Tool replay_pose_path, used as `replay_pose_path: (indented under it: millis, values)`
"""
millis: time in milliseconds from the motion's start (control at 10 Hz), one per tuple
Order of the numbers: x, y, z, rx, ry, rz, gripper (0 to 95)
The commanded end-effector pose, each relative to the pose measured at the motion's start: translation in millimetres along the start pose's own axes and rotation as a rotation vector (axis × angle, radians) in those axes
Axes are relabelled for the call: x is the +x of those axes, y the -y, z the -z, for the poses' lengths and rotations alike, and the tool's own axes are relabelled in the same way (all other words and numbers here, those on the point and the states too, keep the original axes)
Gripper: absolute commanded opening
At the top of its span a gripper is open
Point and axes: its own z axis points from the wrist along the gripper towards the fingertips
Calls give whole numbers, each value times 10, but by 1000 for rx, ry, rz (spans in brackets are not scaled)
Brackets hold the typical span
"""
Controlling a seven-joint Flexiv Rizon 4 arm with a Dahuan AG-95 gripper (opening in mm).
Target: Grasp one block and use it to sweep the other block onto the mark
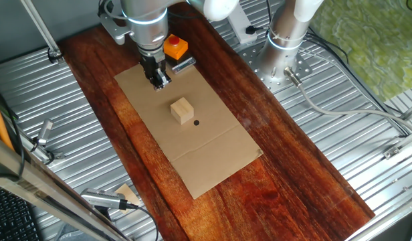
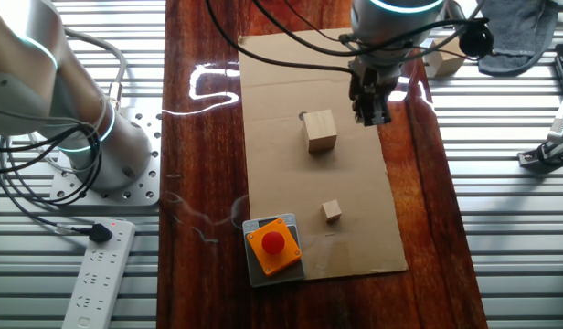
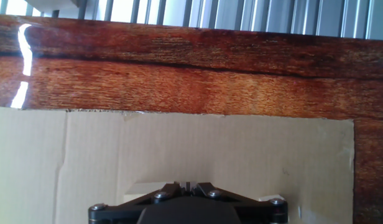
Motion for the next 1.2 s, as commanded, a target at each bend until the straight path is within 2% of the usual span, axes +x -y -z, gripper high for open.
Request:
replay_pose_path:
  millis: [100,700,1000,1200]
  values:
    - [3,1,-7,-1,0,0,0]
    - [65,170,-91,-11,3,8,0]
    - [82,470,-140,-27,4,29,0]
    - [142,717,-201,-49,8,53,0]
